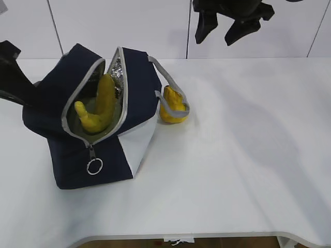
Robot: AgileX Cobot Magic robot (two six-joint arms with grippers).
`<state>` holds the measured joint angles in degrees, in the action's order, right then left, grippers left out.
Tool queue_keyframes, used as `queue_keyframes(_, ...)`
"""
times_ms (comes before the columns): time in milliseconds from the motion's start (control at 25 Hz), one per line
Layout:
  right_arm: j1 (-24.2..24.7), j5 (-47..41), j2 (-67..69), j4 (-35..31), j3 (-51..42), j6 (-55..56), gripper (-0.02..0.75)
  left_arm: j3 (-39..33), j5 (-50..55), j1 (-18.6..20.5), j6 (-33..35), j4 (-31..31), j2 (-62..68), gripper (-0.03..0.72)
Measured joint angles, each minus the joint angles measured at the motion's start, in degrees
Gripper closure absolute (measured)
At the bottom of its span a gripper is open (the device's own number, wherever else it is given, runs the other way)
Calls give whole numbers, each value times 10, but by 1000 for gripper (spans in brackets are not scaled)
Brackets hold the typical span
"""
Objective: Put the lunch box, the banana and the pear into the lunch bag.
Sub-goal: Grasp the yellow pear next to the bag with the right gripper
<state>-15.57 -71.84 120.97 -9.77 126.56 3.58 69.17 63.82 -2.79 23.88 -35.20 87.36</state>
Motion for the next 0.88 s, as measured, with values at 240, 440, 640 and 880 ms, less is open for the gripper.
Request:
queue_keyframes(240, 7, 9, 34, 10, -1, -17, 162, 0, 6, 0, 0, 0, 0, 679)
queue_keyframes(440, 7, 58, 74, 10, -1, -22, 162, 0, 8, 0, 0, 0, 0, 679)
queue_keyframes(640, 7, 117, 104, -4, -1, -27, 163, 0, 8, 0, 0, 0, 0, 679)
queue_keyframes(880, 7, 135, 133, -82, -1, -93, 163, 0, 9, 0, 0, 0, 0, 679)
